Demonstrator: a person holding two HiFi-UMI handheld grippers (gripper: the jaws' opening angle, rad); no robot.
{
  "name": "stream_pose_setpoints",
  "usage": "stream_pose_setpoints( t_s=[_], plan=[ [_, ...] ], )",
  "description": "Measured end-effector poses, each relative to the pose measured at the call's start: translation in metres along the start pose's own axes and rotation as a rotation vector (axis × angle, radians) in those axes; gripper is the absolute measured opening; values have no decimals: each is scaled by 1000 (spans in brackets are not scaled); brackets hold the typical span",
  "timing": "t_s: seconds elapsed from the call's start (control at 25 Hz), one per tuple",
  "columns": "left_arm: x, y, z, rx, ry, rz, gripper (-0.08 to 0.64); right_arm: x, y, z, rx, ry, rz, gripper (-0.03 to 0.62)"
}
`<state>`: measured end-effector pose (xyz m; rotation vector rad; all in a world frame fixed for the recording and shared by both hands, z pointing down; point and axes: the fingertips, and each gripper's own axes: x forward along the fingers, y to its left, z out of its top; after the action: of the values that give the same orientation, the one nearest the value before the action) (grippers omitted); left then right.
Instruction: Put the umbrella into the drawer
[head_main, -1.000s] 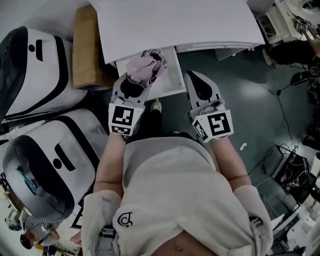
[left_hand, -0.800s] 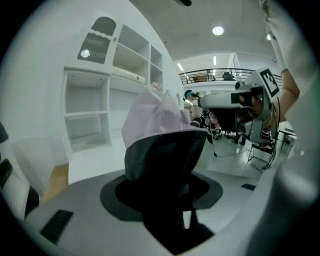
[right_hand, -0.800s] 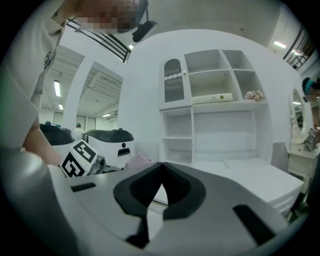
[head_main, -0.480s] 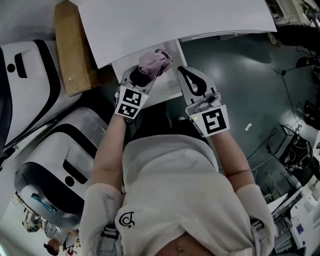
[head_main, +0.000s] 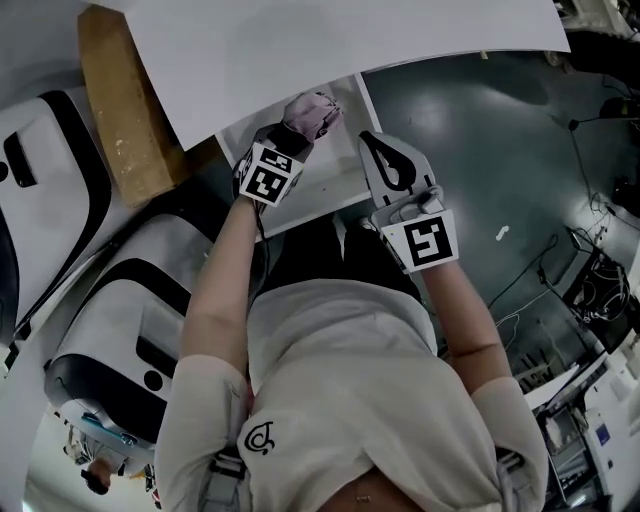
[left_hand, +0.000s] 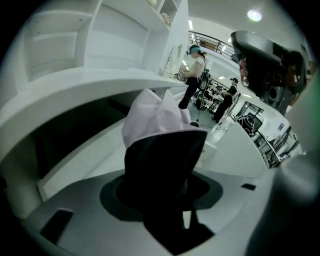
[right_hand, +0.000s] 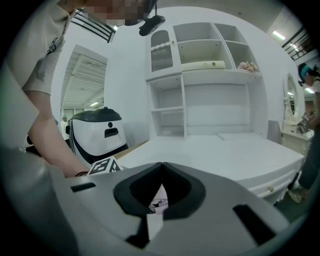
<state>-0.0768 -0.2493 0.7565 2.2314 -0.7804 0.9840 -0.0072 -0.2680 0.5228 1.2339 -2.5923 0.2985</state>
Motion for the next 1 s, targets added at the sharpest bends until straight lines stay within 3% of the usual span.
stream_pose_setpoints(
  t_s=[0.4, 0.8, 1.0],
  plan=[
    [65, -1, -20, -85, 132, -61, 233, -7, -29, -35, 28, 96, -79, 6],
    [90, 0, -38, -109, 225, -13, 238, -10, -47, -47, 46, 116, -113, 6],
    [91, 1, -44, -152, 201, 0, 245, -16, -49, -46, 79, 113, -124, 6]
  ],
)
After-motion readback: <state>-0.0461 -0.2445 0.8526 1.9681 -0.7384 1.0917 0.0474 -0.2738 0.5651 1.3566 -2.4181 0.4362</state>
